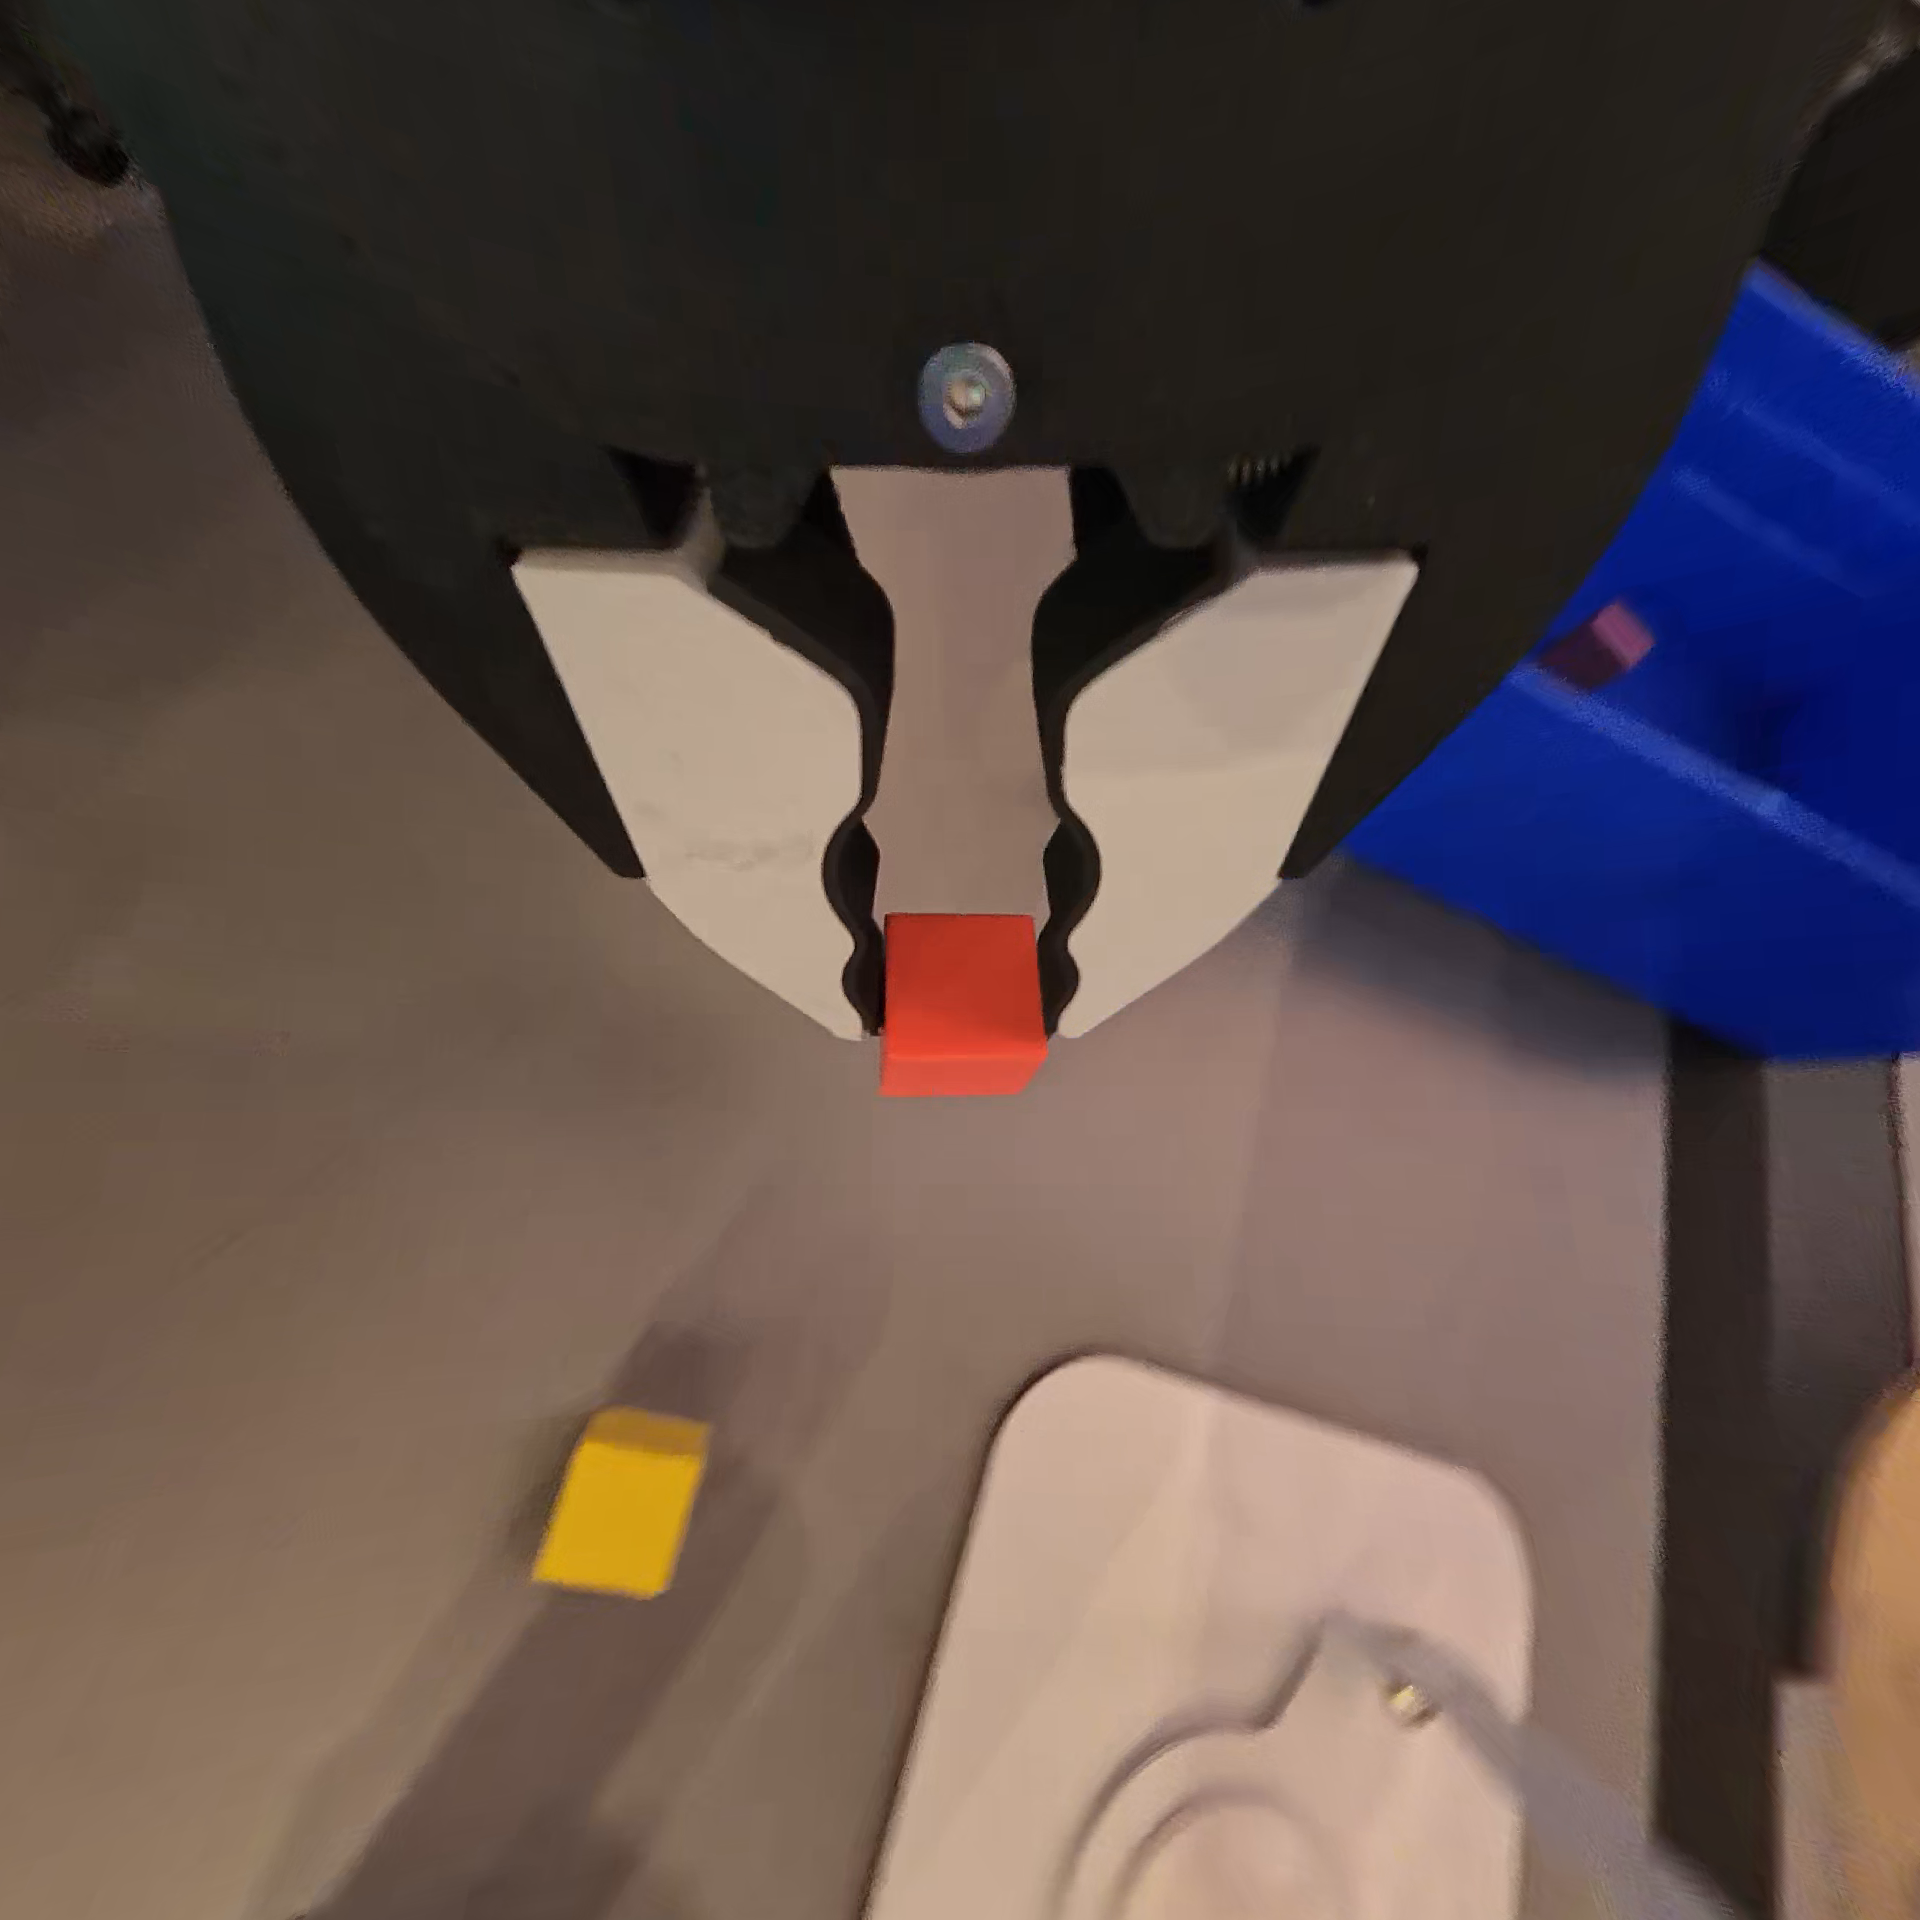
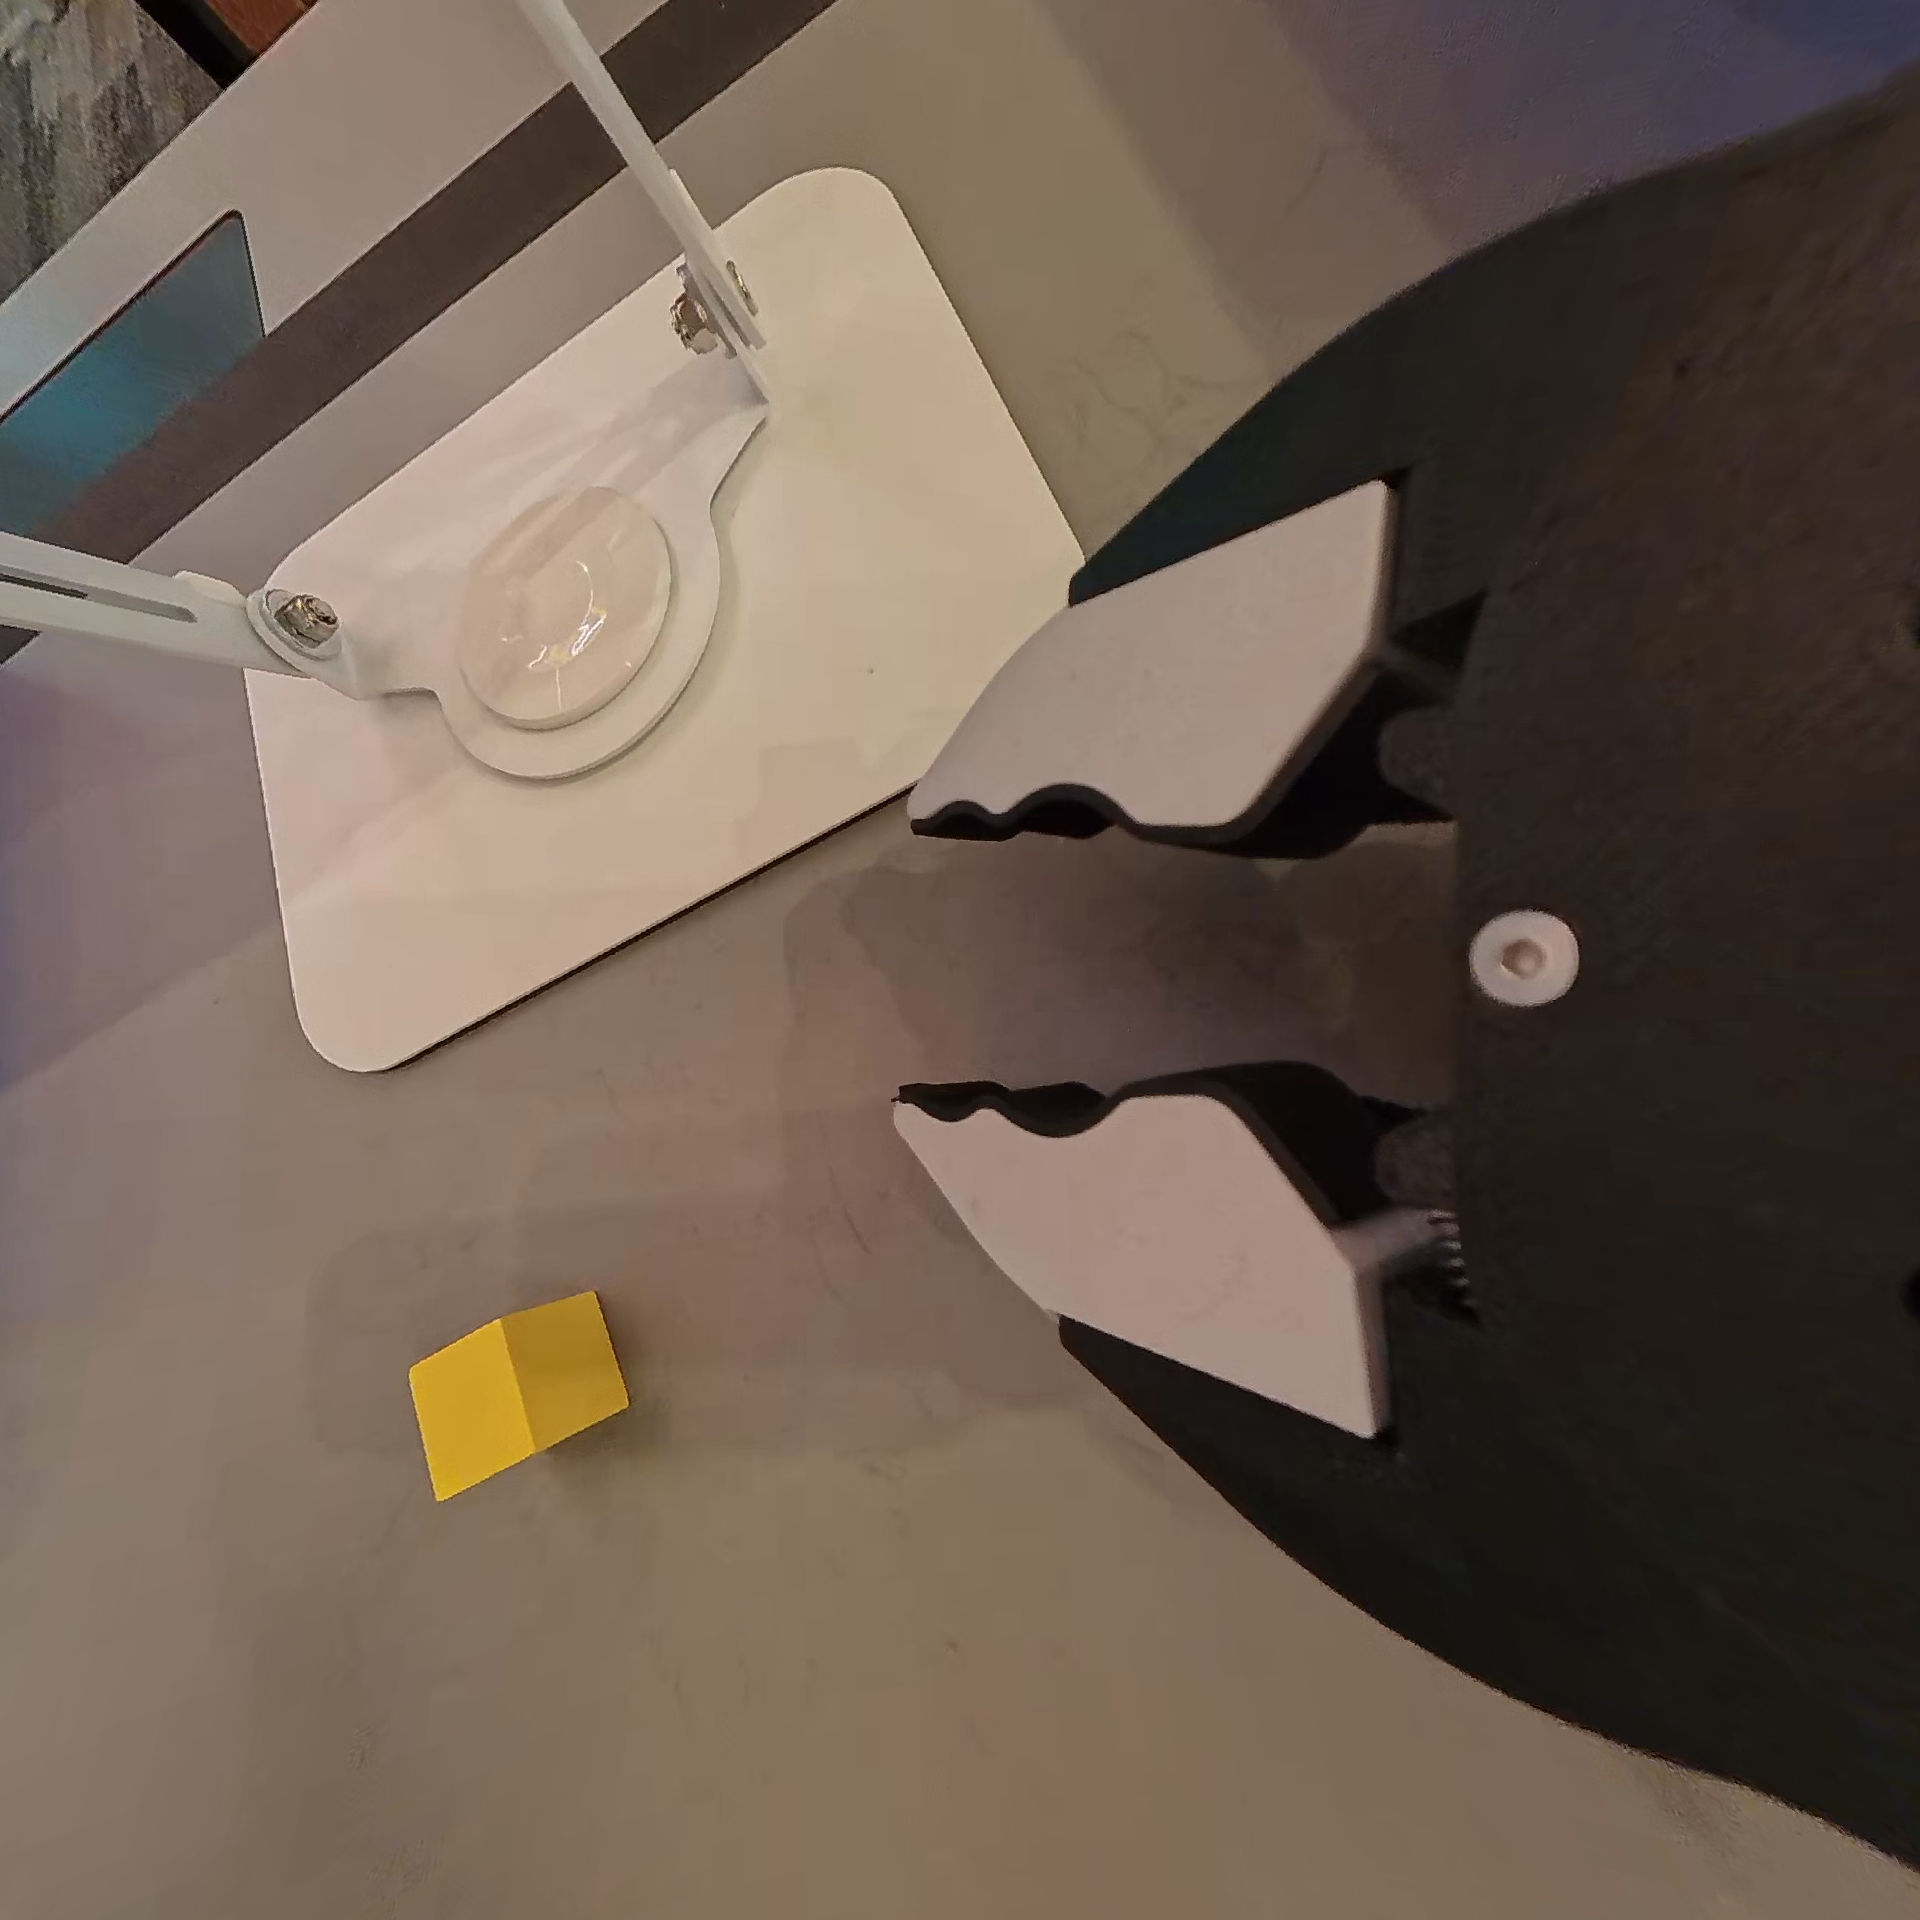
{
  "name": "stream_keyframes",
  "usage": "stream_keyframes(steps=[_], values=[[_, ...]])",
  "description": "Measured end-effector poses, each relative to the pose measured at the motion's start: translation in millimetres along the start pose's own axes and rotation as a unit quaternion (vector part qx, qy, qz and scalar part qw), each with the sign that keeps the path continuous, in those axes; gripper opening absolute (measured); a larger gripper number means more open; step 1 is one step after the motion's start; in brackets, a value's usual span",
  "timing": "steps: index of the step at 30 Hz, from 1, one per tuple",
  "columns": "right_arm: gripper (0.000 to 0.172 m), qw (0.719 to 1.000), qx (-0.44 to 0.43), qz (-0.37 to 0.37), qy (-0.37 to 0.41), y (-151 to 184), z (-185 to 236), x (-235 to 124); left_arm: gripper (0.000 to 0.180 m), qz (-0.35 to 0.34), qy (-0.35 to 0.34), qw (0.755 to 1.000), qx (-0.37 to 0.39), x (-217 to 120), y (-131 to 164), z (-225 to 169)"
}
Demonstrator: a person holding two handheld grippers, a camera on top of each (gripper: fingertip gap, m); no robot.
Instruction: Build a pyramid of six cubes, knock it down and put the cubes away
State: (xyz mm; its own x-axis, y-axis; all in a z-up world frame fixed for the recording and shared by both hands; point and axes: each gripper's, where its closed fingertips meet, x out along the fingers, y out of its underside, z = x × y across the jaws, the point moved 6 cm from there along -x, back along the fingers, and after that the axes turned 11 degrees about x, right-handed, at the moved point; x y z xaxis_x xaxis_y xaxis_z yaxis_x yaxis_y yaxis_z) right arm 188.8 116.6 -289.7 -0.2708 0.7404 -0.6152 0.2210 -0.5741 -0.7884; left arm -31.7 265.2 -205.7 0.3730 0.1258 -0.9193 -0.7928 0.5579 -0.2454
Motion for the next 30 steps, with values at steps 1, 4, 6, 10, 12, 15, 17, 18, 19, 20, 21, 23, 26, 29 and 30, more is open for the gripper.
stream_keyframes(steps=[1, 4, 6, 10, 12, 15, 17, 18, 19, 20, 21, 23, 26, 29, 30], values=[[0.045, 1.000, 0.000, 0.000, 0.000, 0, 0, 0, 0.028, -0.008, 0.015, 1.000, 0.010, 9, -11, -9], [0.045, 1.000, -0.002, 0.001, 0.000, 0, 0, 0, 0.028, 0.000, 0.039, 0.998, 0.050, 33, -31, -26], [0.045, 1.000, -0.003, 0.002, 0.000, 0, 1, 0, 0.028, -0.002, 0.053, 0.996, 0.073, 45, -39, -32], [0.045, 1.000, -0.005, 0.004, 0.000, 1, 1, 1, 0.028, -0.004, 0.079, 0.993, 0.091, 63, -49, -37], [0.045, 1.000, -0.005, 0.004, 0.000, 1, 1, 1, 0.028, -0.006, 0.083, 0.992, 0.094, 68, -53, -38], [0.045, 1.000, -0.005, 0.005, 0.000, 1, 1, 1, 0.028, -0.005, 0.089, 0.990, 0.105, 75, -56, -41], [0.045, 1.000, -0.006, 0.006, -0.001, 1, 1, 1, 0.028, -0.003, 0.096, 0.990, 0.108, 80, -56, -43], [0.045, 1.000, -0.006, 0.006, -0.001, 1, 1, 1, 0.028, -0.002, 0.097, 0.989, 0.110, 82, -55, -43], [0.045, 1.000, -0.006, 0.006, -0.001, 1, 1, 1, 0.028, -0.006, 0.098, 0.989, 0.109, 83, -56, -44], [0.045, 1.000, -0.006, 0.006, -0.001, 1, 1, 1, 0.028, -0.013, 0.104, 0.989, 0.105, 83, -57, -44], [0.045, 1.000, -0.006, 0.006, -0.001, 1, 1, 1, 0.028, -0.017, 0.105, 0.989, 0.105, 84, -57, -44], [0.045, 1.000, -0.006, 0.007, -0.001, 1, 1, 2, 0.028, -0.020, 0.106, 0.989, 0.106, 84, -57, -44], [0.045, 1.000, -0.007, 0.007, -0.001, 1, 1, 2, 0.028, -0.025, 0.109, 0.988, 0.108, 84, -57, -44], [0.045, 1.000, -0.008, 0.008, -0.001, 1, 2, 2, 0.028, -0.026, 0.111, 0.988, 0.108, 84, -57, -43], [0.045, 1.000, -0.008, 0.008, -0.001, 1, 2, 2, 0.028, -0.026, 0.112, 0.987, 0.109, 84, -57, -43]])
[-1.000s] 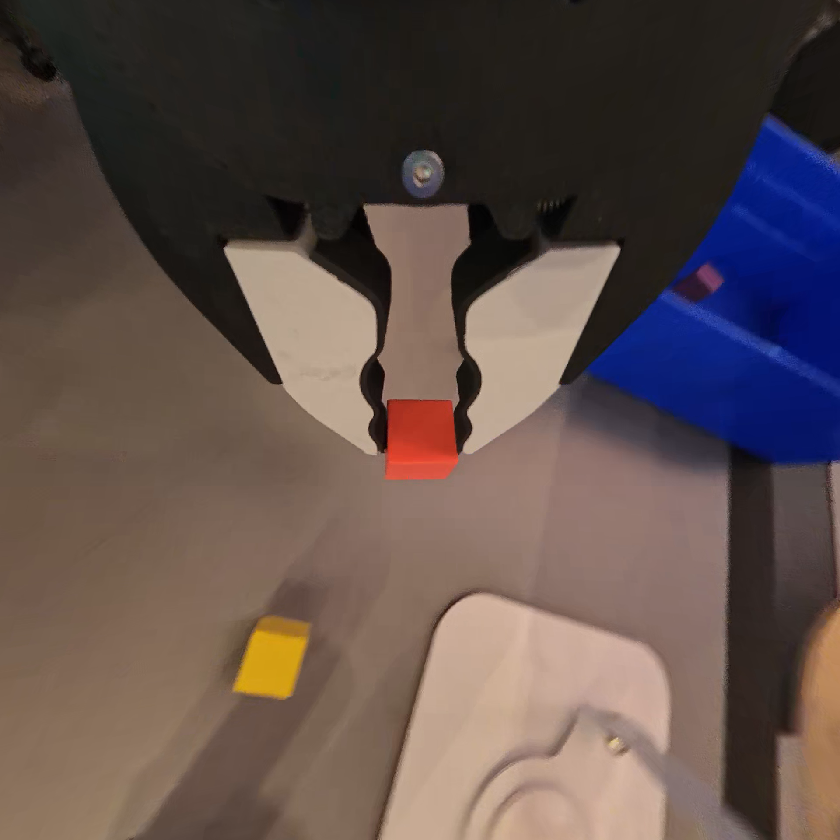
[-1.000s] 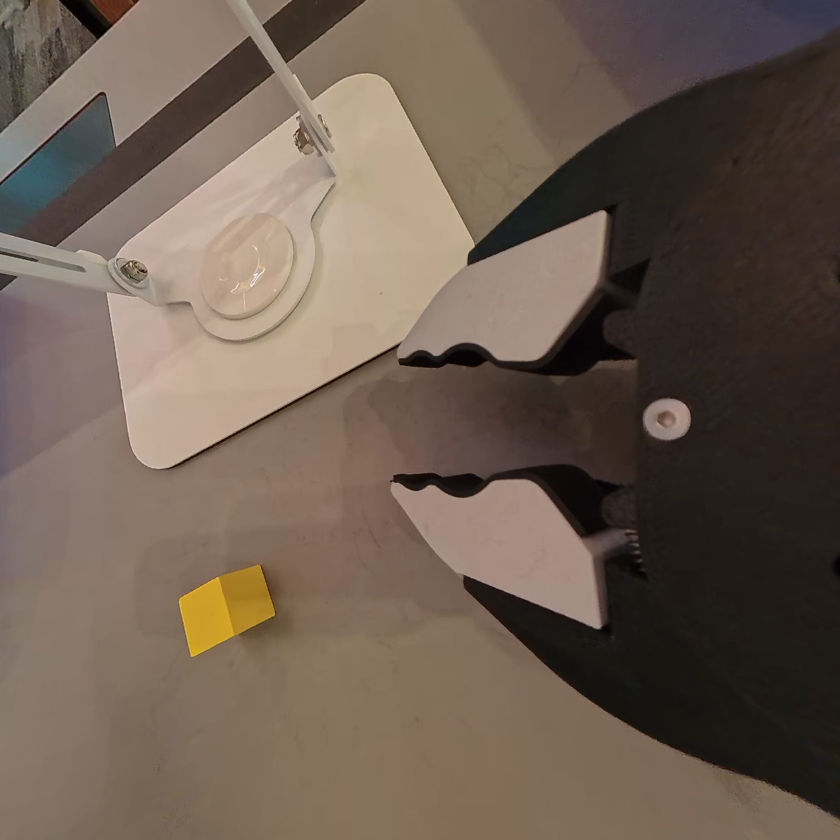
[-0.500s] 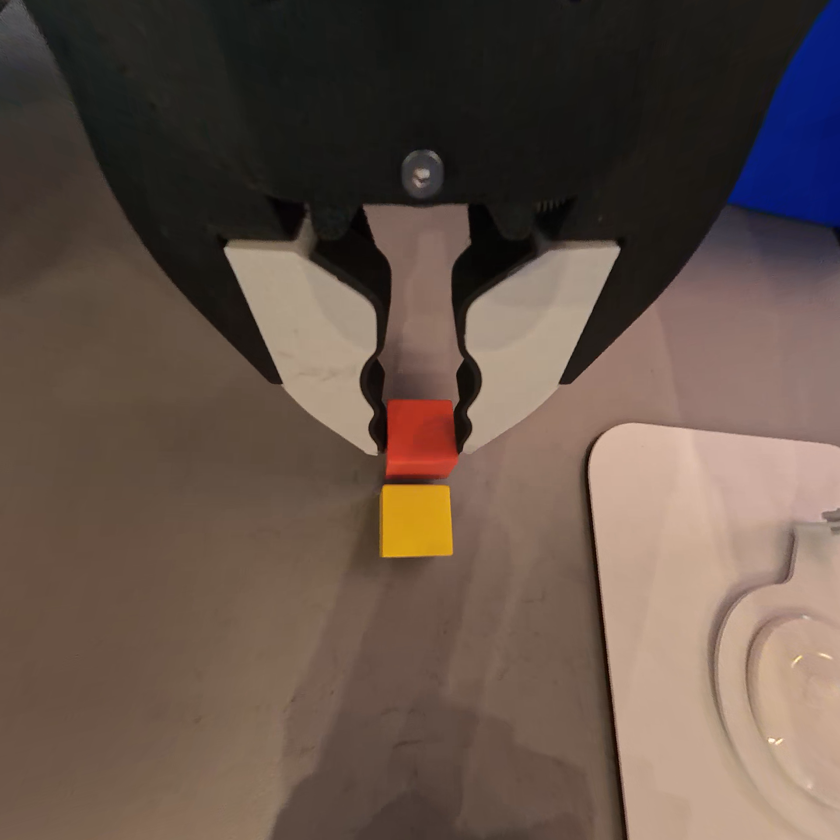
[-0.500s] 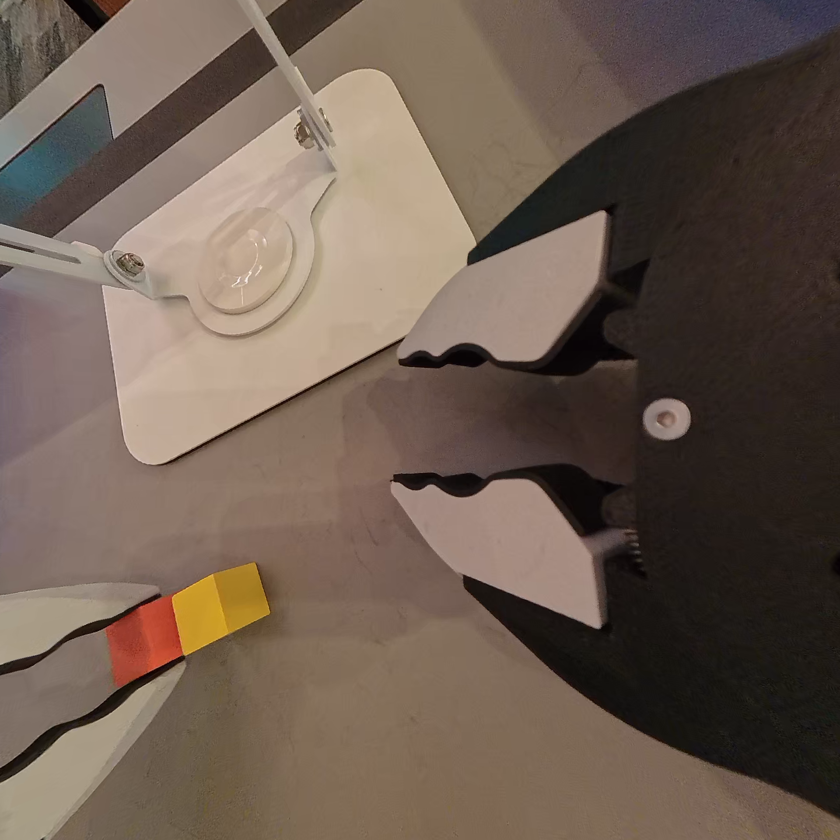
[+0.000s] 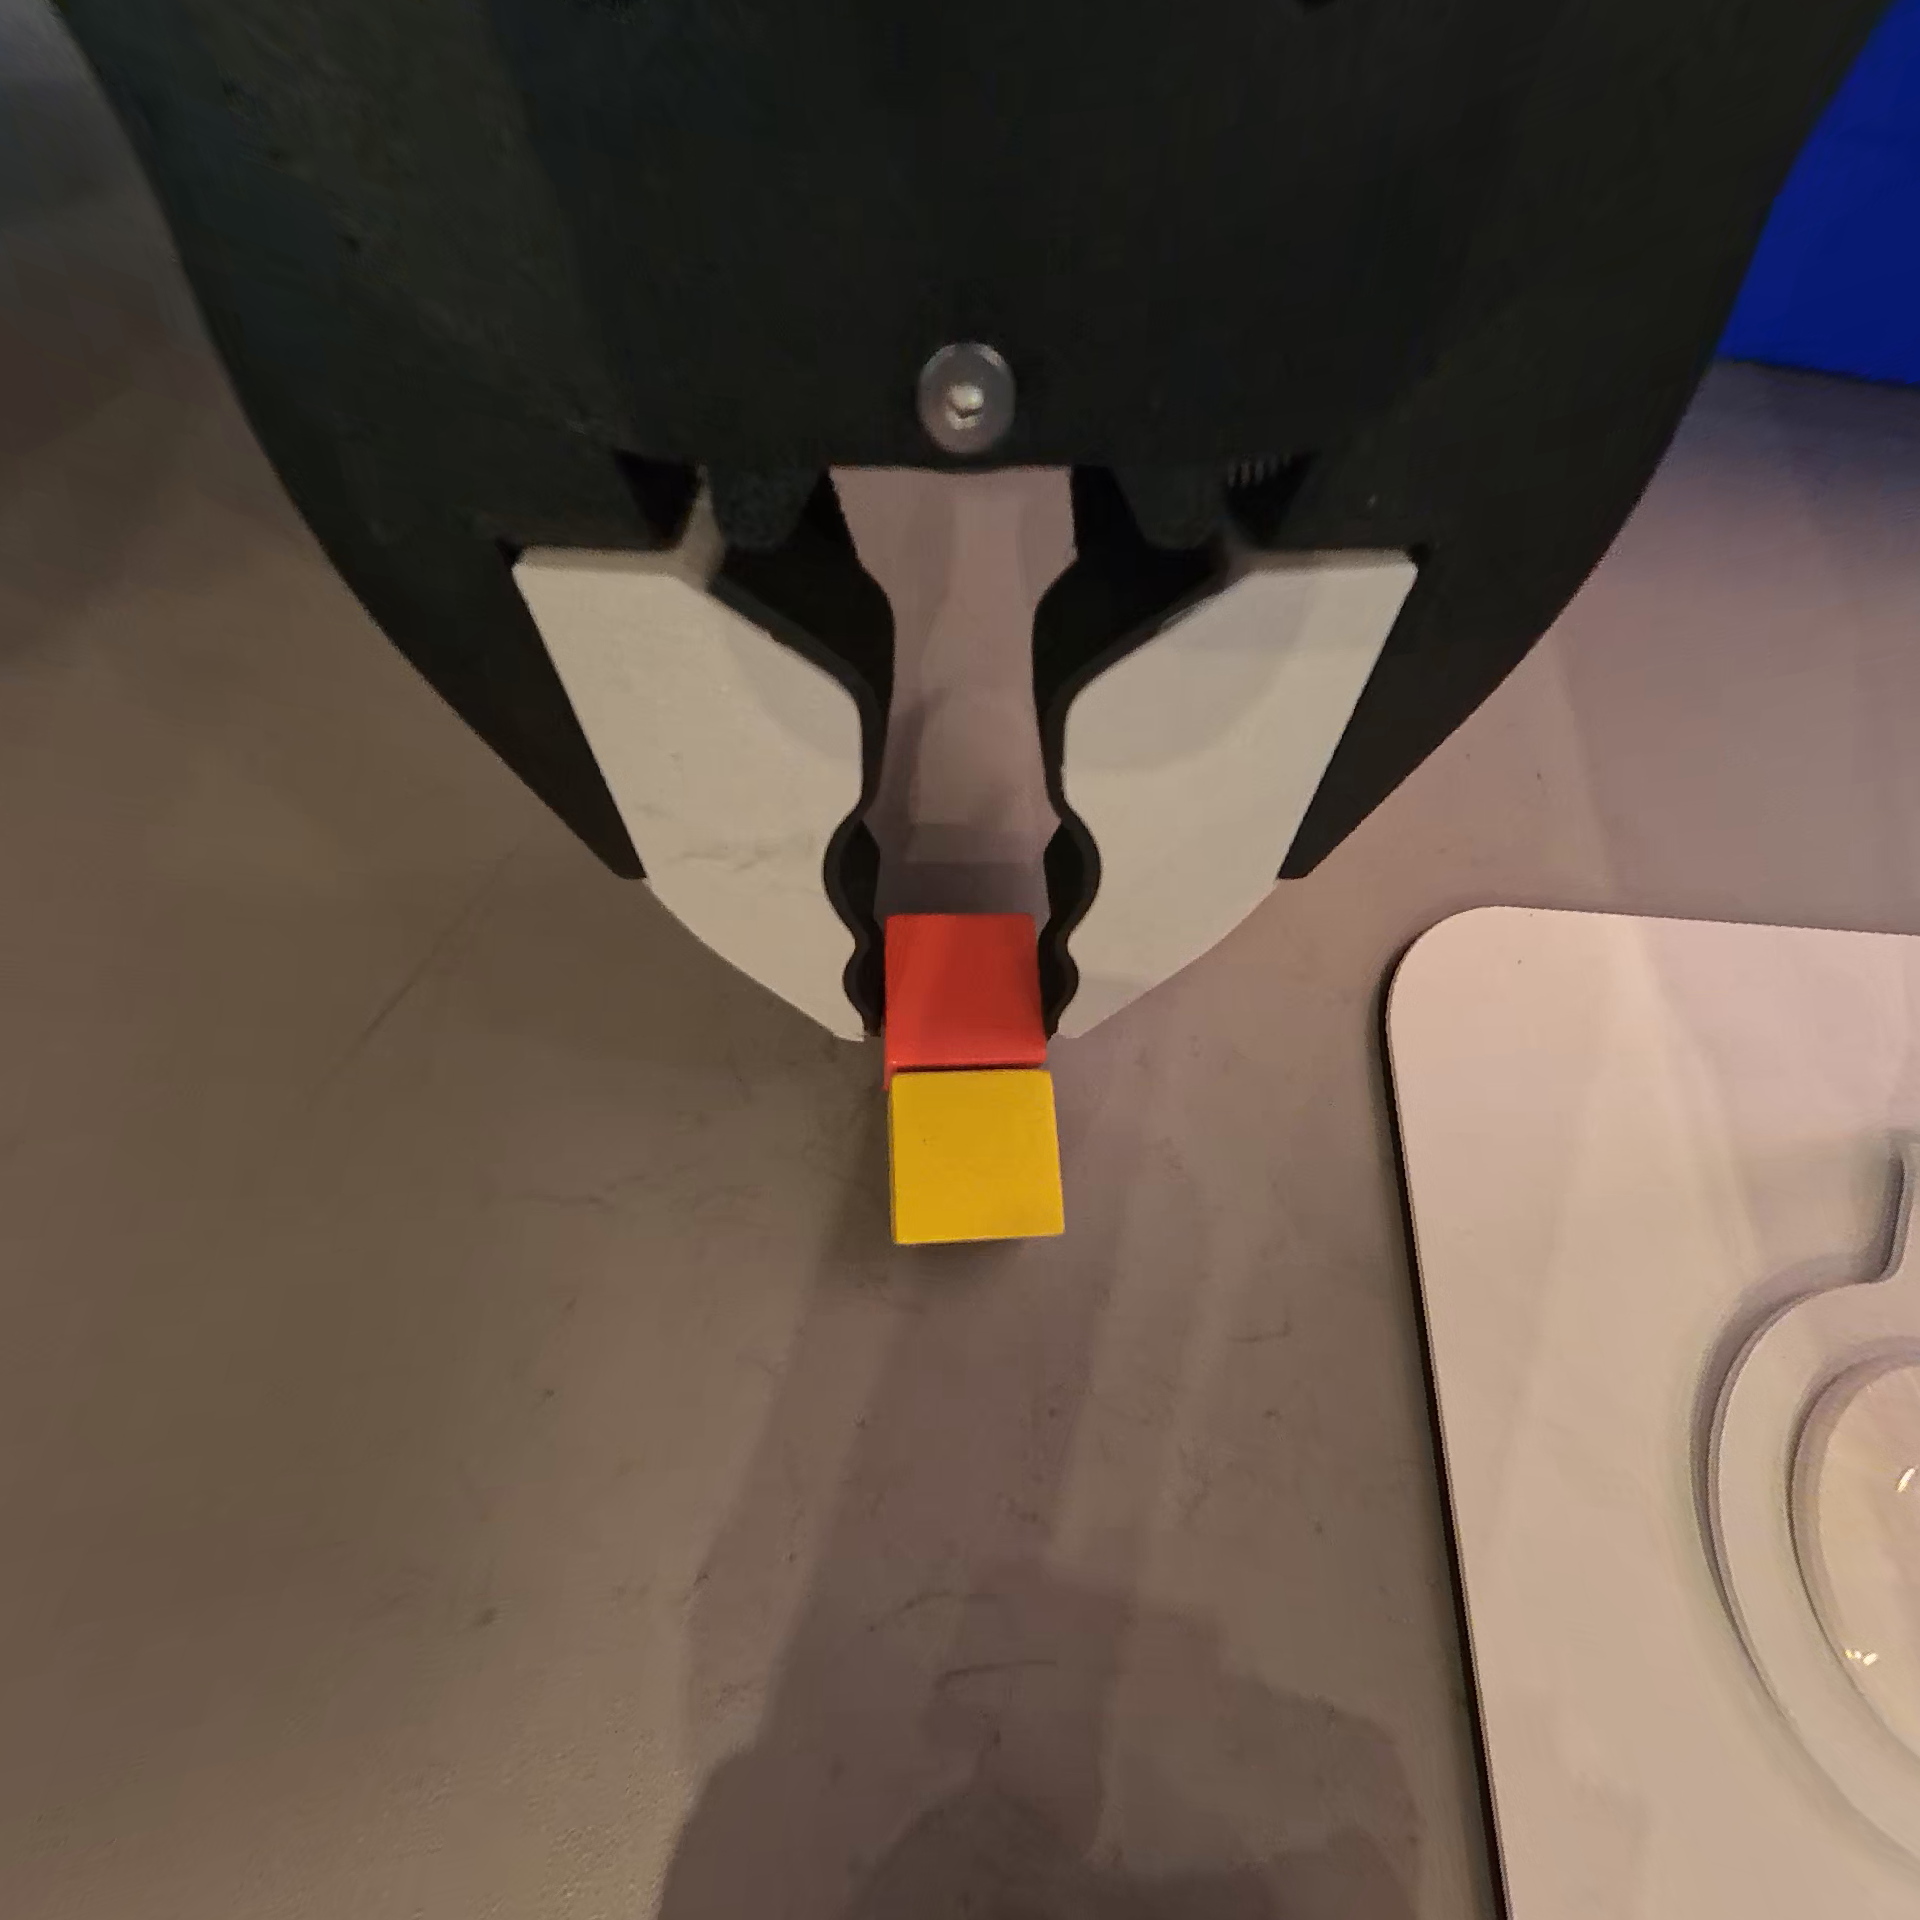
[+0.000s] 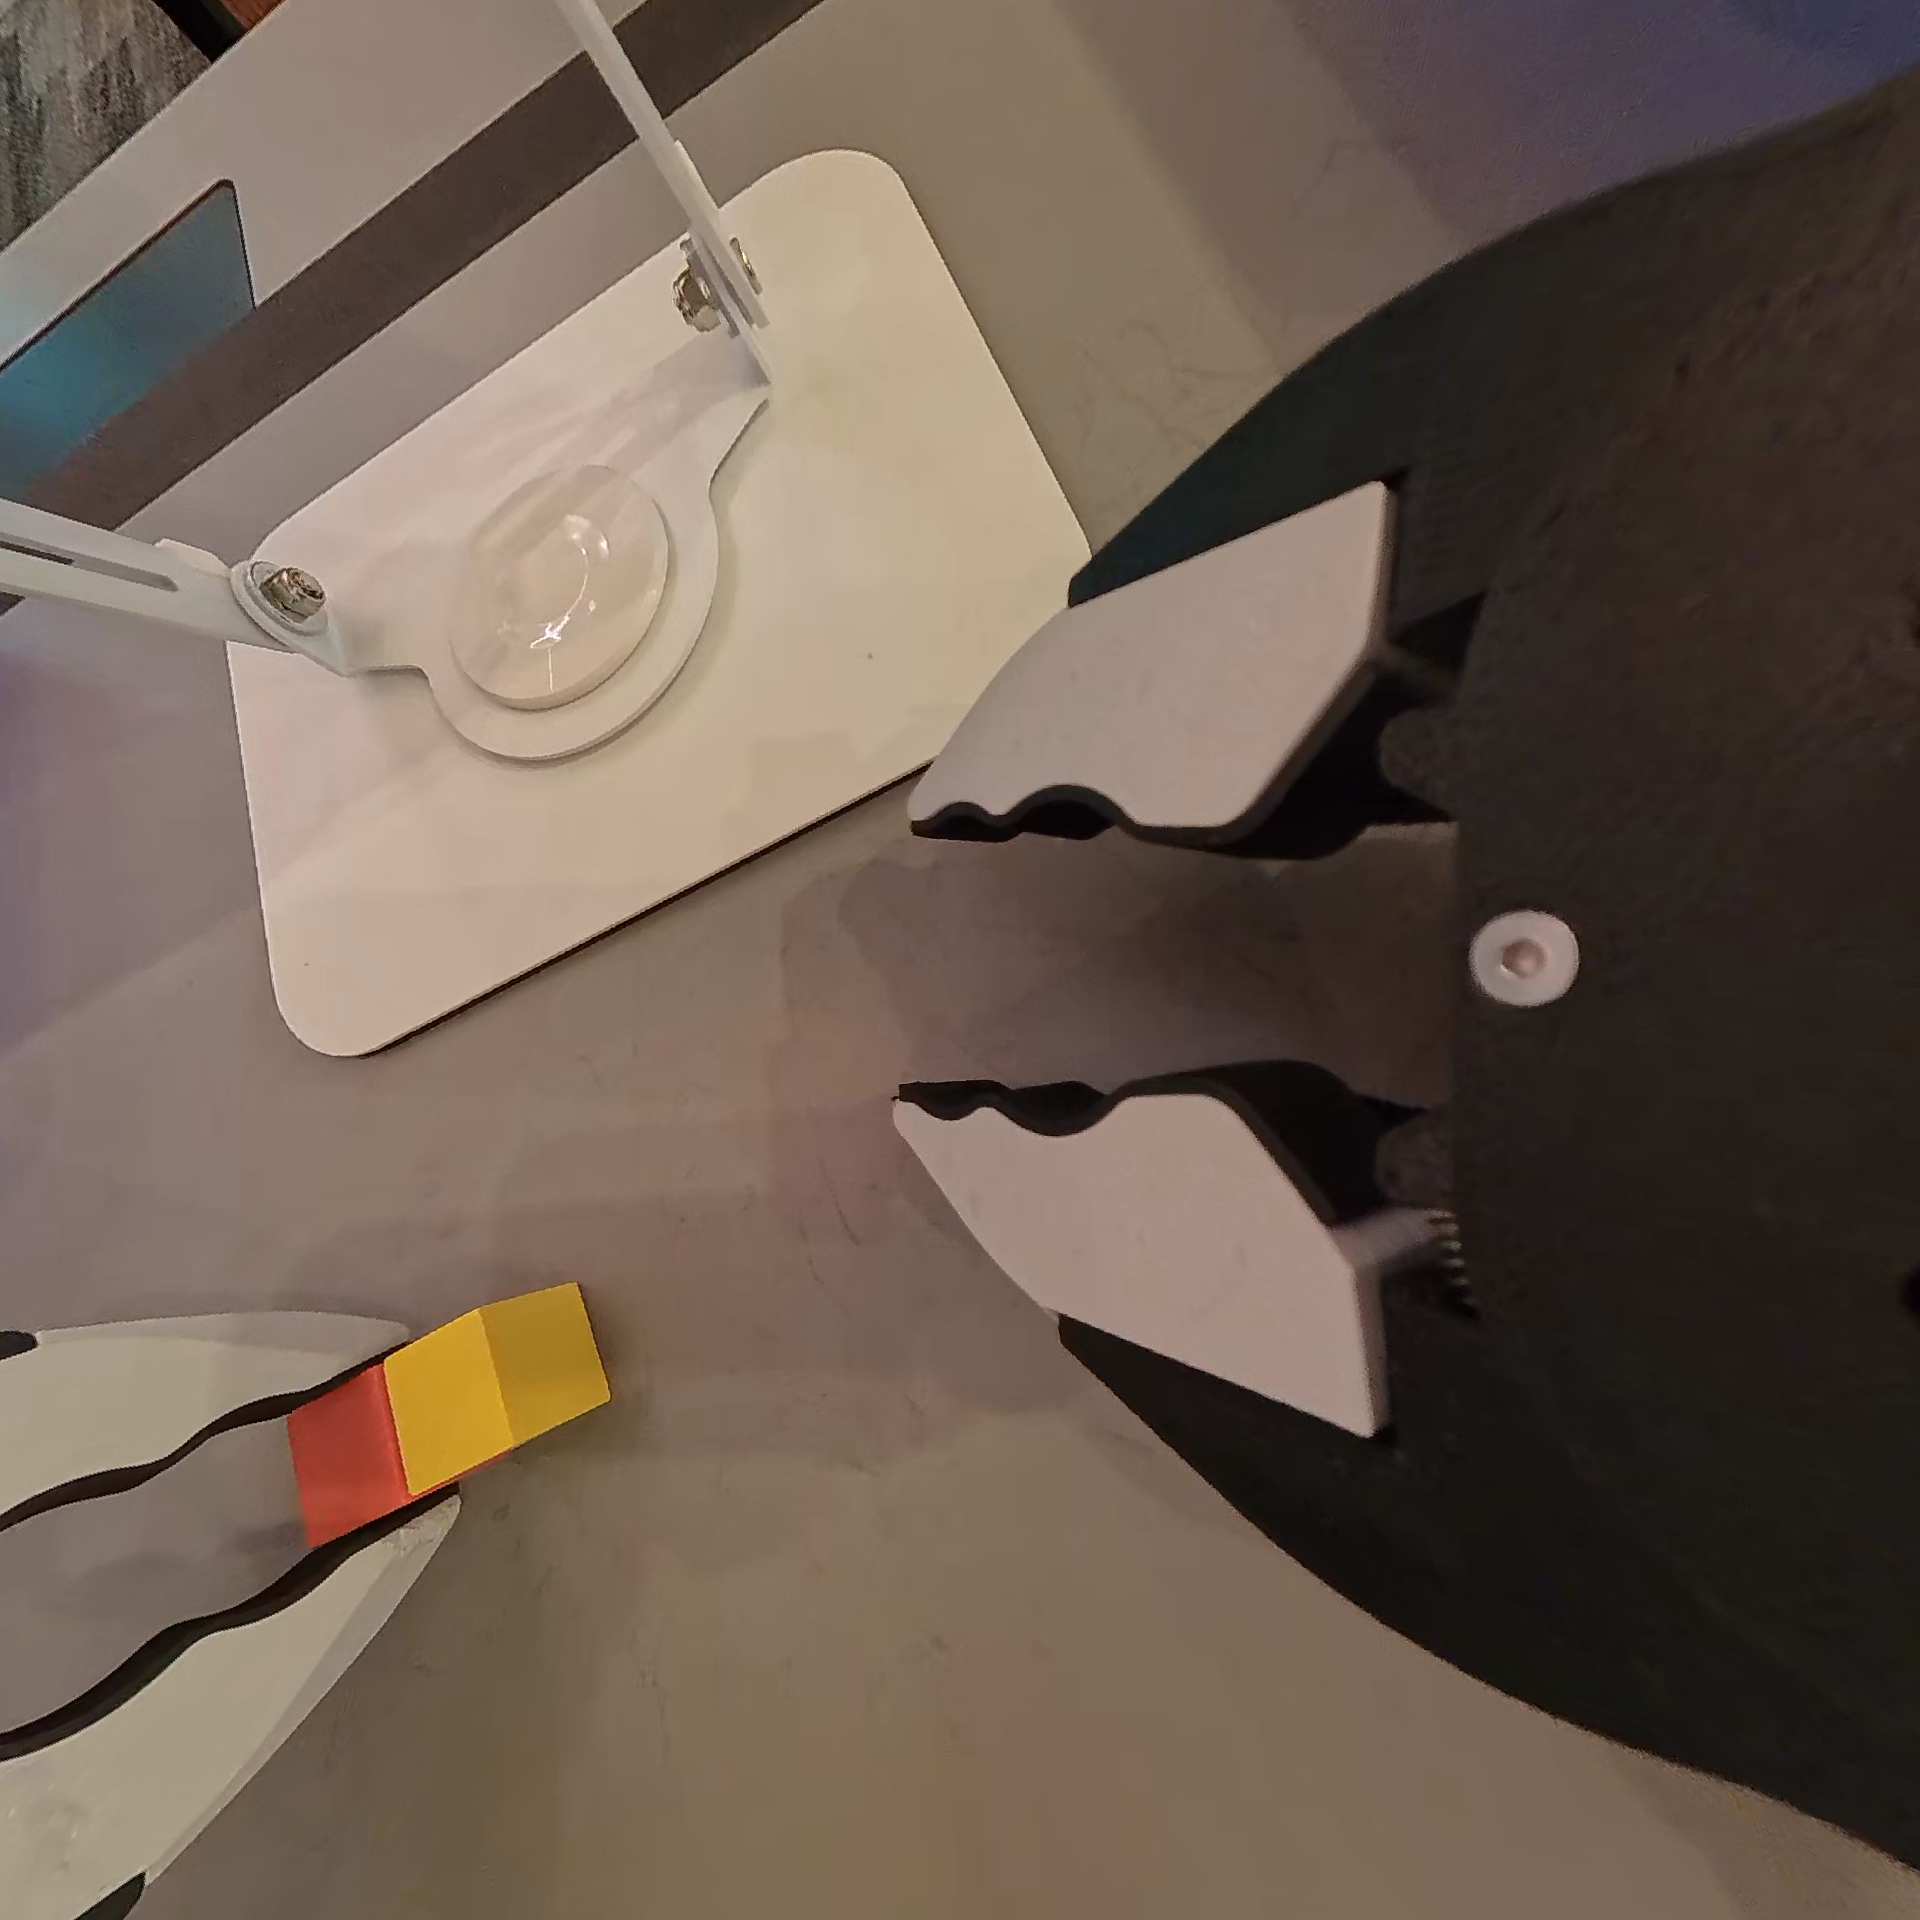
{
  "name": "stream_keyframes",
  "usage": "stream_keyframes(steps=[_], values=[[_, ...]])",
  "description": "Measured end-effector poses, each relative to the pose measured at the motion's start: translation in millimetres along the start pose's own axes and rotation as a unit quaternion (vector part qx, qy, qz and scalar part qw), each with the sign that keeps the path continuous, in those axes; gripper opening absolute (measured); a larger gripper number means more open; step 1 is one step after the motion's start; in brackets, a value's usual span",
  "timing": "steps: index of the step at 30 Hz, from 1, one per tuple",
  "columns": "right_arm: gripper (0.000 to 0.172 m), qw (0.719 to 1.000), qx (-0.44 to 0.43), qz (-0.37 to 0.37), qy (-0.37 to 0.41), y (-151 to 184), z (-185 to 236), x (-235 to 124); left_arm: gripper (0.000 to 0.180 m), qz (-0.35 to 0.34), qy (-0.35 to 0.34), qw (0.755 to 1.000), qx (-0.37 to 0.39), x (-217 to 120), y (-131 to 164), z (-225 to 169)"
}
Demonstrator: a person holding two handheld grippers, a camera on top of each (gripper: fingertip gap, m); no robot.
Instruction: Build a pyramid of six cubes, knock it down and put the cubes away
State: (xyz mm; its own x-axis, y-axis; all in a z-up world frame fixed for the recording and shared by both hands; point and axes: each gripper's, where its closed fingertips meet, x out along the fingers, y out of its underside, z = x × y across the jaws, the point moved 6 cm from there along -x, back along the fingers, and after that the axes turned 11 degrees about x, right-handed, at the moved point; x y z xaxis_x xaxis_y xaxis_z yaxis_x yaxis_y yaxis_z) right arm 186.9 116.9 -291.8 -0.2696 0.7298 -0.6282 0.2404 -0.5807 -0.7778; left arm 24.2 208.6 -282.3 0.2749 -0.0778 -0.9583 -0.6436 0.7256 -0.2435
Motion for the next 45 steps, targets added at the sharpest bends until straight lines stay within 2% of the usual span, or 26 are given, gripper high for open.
stream_keyframes(steps=[22, 28, 32, 36, 41, 45], values=[[0.044, 1.000, -0.006, 0.006, -0.001, 1, 1, 1, 0.028, -0.004, 0.017, 0.999, 0.030, 4, -1, 5], [0.044, 1.000, -0.005, 0.004, -0.001, 1, 1, 1, 0.049, -0.013, 0.006, 1.000, 0.027, 1, 2, 4], [0.044, 1.000, -0.005, 0.002, -0.002, 1, 1, 1, 0.051, -0.037, -0.037, 0.999, 0.009, -20, 11, 3], [0.044, 1.000, -0.005, 0.003, -0.002, 1, 1, 0, 0.046, -0.021, -0.114, 0.993, -0.025, -67, 50, 5], [0.044, 1.000, -0.001, 0.003, -0.003, 0, 0, 1, 0.039, -0.015, -0.219, 0.965, -0.141, -135, 132, 35], [0.044, 1.000, 0.001, 0.002, -0.003, 0, 0, 0, 0.042, 0.026, -0.251, 0.937, -0.243, -139, 205, 76]])
